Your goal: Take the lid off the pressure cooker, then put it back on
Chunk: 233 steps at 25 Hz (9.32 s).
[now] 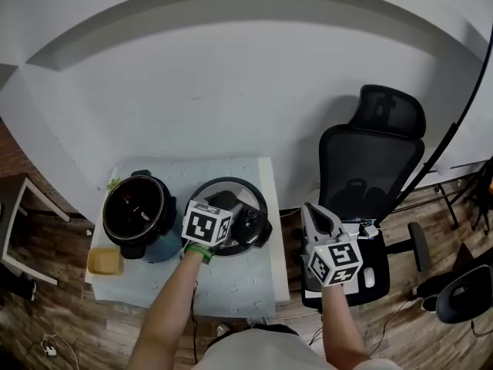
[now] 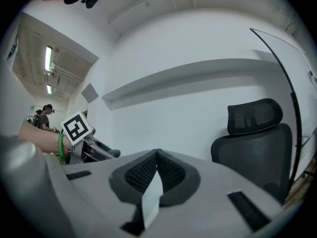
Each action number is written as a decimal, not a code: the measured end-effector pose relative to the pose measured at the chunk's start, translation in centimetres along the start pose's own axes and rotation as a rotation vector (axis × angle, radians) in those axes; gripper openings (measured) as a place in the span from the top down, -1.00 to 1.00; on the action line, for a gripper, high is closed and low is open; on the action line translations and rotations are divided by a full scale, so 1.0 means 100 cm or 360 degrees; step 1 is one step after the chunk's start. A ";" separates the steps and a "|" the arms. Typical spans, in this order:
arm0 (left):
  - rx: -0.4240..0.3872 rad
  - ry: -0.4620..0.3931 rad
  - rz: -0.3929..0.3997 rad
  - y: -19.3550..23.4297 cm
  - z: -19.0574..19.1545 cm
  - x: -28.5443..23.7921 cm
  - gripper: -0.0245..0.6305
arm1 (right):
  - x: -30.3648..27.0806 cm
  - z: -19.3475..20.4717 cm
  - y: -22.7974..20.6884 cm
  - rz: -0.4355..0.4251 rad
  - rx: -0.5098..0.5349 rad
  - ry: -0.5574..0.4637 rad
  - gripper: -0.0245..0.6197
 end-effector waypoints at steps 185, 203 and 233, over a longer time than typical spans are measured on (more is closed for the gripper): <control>0.0274 -0.0413 -0.0965 0.138 0.057 0.236 -0.10 | -0.111 0.034 0.192 -0.0732 0.0102 0.0159 0.92; 0.0232 -0.0575 -0.1302 0.070 0.140 0.283 0.84 | -0.108 0.046 0.247 -0.0834 0.0143 0.0183 0.92; 0.0284 -0.0589 -0.1273 0.067 0.156 0.280 0.88 | -0.109 0.048 0.259 -0.0861 0.0185 0.0179 0.92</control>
Point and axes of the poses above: the fingertips, and each gripper's own axes: x backward along the fingers, y to its left, z out of its underside, the point moved 5 cm from there along x, backward along the fingers, and after that the axes turned 14 degrees about -x, right-handed, at the moved point
